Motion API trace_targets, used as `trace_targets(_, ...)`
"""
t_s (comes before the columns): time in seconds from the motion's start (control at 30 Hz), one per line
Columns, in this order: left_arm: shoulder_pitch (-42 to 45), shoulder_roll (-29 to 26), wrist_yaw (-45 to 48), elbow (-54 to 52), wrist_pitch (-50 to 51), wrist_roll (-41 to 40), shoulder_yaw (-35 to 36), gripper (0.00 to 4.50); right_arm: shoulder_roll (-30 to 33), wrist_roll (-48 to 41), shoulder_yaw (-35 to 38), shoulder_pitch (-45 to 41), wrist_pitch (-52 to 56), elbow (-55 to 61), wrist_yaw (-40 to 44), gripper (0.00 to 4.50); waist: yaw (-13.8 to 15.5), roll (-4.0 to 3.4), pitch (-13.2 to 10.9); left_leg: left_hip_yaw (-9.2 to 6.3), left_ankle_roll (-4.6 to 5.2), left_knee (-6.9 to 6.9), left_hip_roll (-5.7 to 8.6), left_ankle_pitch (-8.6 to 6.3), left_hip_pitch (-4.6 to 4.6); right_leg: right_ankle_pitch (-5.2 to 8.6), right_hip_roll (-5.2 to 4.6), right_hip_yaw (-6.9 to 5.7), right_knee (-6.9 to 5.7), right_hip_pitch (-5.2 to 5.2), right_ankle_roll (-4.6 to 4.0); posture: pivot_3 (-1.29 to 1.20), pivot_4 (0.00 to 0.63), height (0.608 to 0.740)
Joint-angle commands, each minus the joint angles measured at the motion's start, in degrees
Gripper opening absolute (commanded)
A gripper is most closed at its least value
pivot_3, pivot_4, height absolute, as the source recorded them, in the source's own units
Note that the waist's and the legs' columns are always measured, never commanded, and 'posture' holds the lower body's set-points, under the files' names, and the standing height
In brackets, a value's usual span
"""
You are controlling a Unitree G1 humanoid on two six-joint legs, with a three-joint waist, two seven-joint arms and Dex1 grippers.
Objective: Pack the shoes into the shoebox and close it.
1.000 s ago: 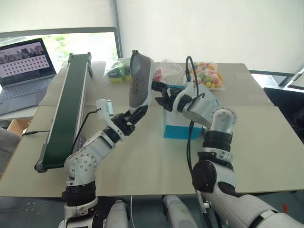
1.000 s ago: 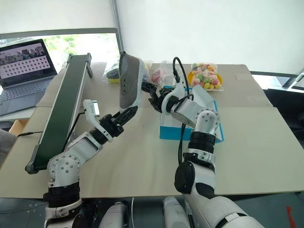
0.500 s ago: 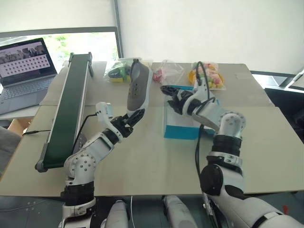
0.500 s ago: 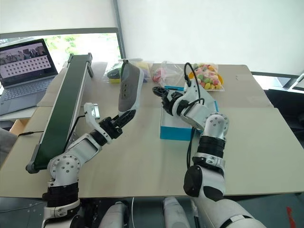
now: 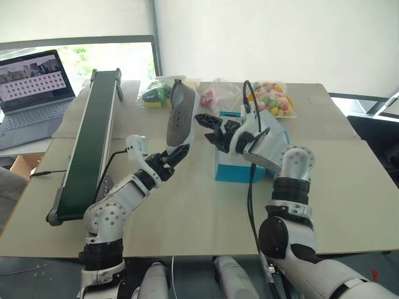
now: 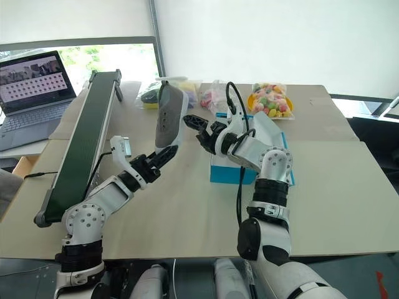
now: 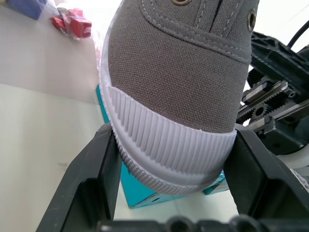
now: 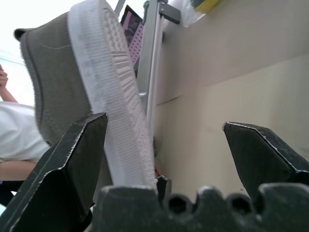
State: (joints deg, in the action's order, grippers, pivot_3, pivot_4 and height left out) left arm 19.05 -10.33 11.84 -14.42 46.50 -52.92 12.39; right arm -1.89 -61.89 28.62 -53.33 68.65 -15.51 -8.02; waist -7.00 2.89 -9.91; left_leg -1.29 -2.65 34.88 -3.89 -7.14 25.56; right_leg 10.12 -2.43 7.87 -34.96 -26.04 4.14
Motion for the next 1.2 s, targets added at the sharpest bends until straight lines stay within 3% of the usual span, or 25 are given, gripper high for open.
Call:
trace_targets(0.03,0.3,0.2,0.4,-2.5,-0.6,-0.6,-0.5,2.77,-0.5,-3.6,0.1,-1.8,0.5,2.8,-0.2,4.5,0.0,0.0,0.0,-0.02,0.0,0.0,0.0,0.0,0.02,0.0,0.0,-0.04,0.0,0.0,0.0,0.0,0.15,0.74)
trace_targets(0.33,0.4,-0.1,0.5,-2.5,-0.5,-0.4,-0.9,2.77,0.7,-4.8,-0.8,-1.6,0.6,2.7,-0.5,4.5,0.0,-0.01,0.0,-0.11,0.0,0.0,0.0,0.0,0.04,0.03,0.0,-0.15,-0.01,0.01,-0.06,0.0,0.15,0.74)
trace_targets(0.77,0.3,0.0,0.4,-3.1,-0.2,-0.8,-1.7,2.77,2.5,1.6,-4.0,-4.2,-5.7,-7.0,8.2,4.5,0.0,-0.01,0.0,-0.15,0.0,0.0,0.0,0.0,0.06,0.03,0.0,-0.21,-0.01,0.01,-0.05,0.0,0.15,0.74)
trace_targets(0.87,0.2,-0.1,0.3,-3.2,-0.1,-0.8,-1.8,2.76,3.1,2.1,-3.7,-4.7,-6.5,-6.9,9.2,3.8,0.0,-0.01,0.0,-0.17,0.0,0.0,0.0,0.0,0.06,0.03,0.0,-0.23,-0.01,0.01,-0.05,0.0,0.15,0.74)
trace_targets(1.1,0.4,-0.3,0.4,-2.8,-0.3,-0.1,-2.2,2.76,2.9,0.9,-3.2,-5.0,-6.0,-4.7,8.7,1.46,0.0,-0.01,0.0,-0.19,0.0,0.0,0.0,0.0,0.07,0.03,0.0,-0.25,-0.02,0.01,-0.05,0.0,0.15,0.74)
trace_targets(1.13,0.4,-0.5,0.6,-2.8,-0.4,0.2,-2.4,2.76,2.8,0.5,-2.9,-5.1,-5.9,-4.3,8.2,0.97,0.0,-0.01,0.0,-0.2,0.0,0.0,0.0,0.0,0.07,0.03,0.0,-0.26,-0.02,0.01,-0.05,0.0,0.15,0.74)
trace_targets(1.2,0.3,-1.0,1.1,-2.8,-0.5,0.9,-3.1,2.76,2.6,-0.2,-2.5,-5.5,-5.9,-3.6,7.3,0.76,0.0,-0.01,0.0,-0.21,0.0,-0.01,0.0,0.0,0.07,0.03,0.0,-0.27,-0.02,0.01,-0.06,0.0,0.15,0.74)
